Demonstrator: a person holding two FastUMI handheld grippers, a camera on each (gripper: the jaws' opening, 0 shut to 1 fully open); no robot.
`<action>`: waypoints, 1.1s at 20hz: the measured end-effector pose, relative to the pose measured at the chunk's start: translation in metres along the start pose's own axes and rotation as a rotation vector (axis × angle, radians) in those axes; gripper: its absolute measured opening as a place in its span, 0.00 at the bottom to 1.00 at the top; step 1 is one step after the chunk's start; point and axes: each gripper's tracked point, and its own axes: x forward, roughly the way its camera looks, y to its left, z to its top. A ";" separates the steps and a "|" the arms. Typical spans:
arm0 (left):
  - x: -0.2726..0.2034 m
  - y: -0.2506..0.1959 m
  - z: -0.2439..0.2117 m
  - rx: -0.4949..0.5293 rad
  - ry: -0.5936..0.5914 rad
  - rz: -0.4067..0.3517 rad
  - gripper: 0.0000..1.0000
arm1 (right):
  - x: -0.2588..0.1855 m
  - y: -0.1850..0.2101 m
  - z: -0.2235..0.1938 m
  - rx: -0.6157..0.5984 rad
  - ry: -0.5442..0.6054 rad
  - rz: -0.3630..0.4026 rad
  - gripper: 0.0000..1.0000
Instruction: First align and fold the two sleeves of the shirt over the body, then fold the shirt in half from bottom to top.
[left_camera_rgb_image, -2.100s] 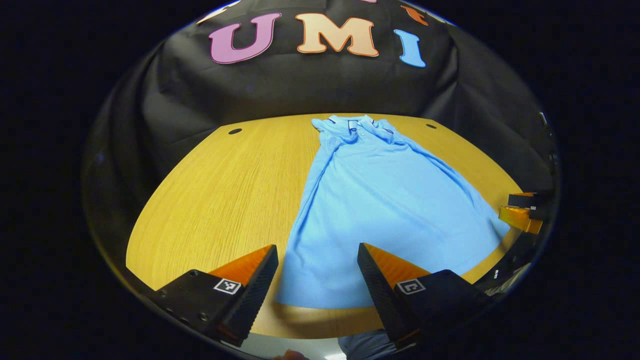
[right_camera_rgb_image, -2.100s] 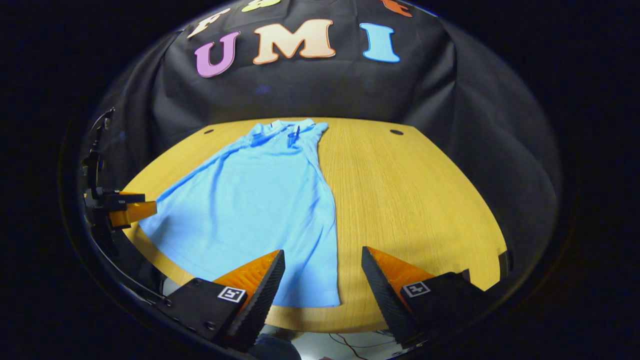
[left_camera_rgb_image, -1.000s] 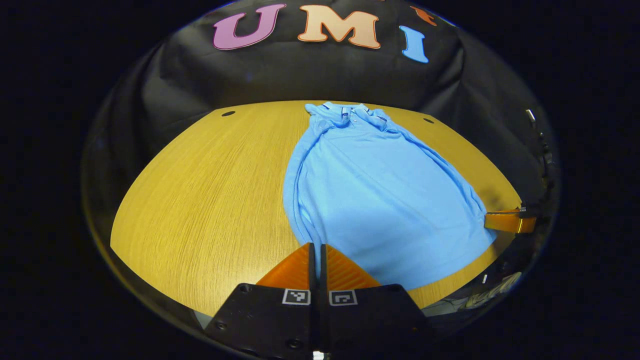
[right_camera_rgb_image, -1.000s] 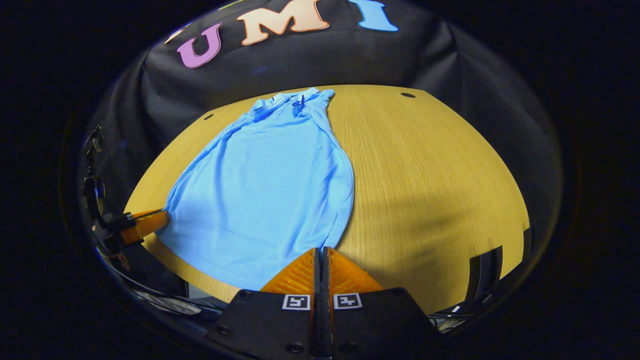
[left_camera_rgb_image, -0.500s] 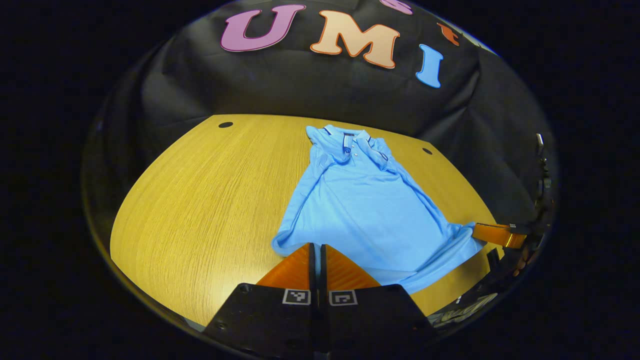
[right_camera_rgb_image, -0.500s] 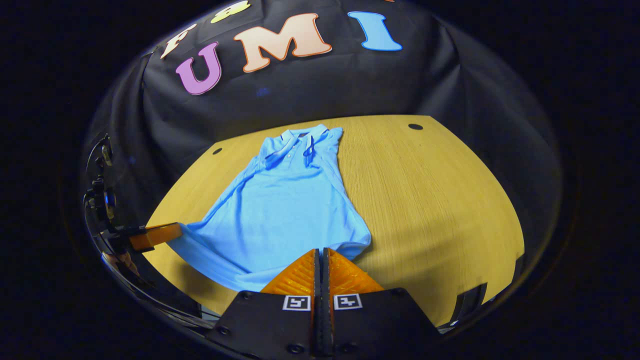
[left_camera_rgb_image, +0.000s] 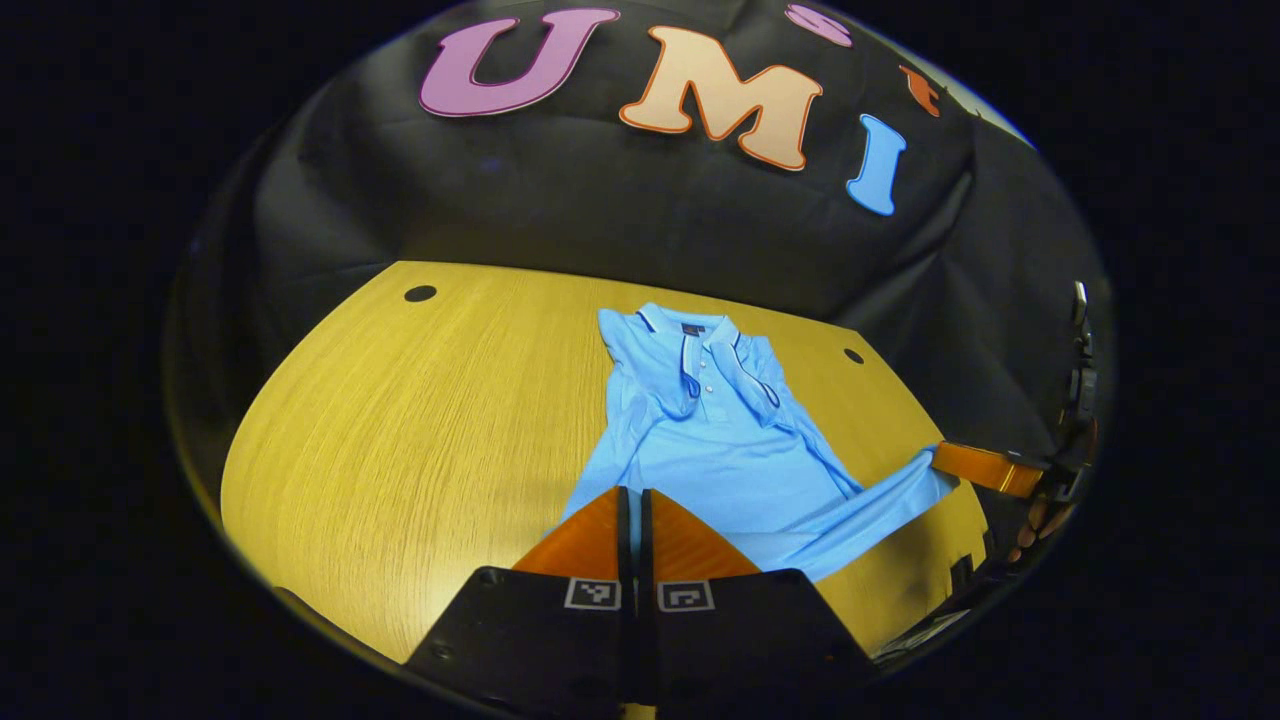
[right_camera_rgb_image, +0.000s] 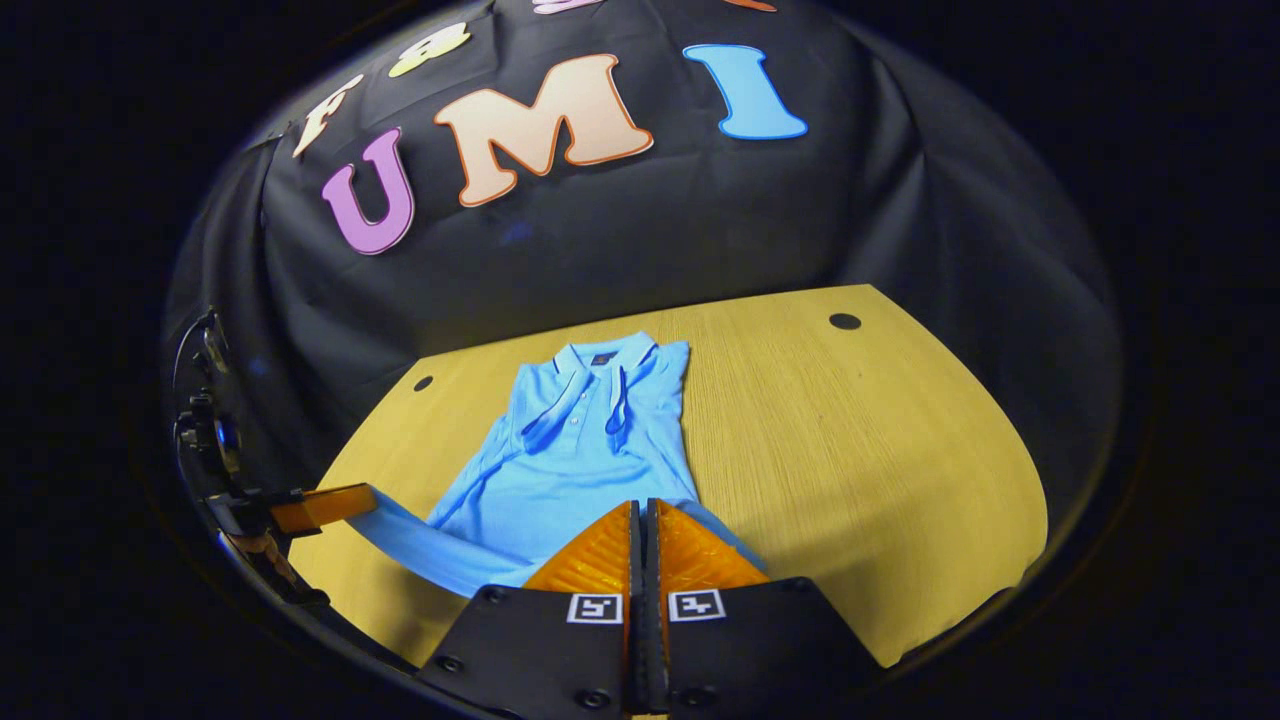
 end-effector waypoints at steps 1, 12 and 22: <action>0.009 0.002 0.010 0.007 -0.009 -0.003 0.00 | 0.008 0.001 0.010 0.007 -0.011 0.000 0.02; 0.104 0.025 0.113 0.048 -0.074 -0.032 0.00 | 0.108 0.007 0.111 0.026 -0.122 -0.035 0.02; 0.219 0.069 0.148 0.094 -0.065 -0.018 0.00 | 0.233 -0.013 0.131 0.073 -0.114 -0.117 0.02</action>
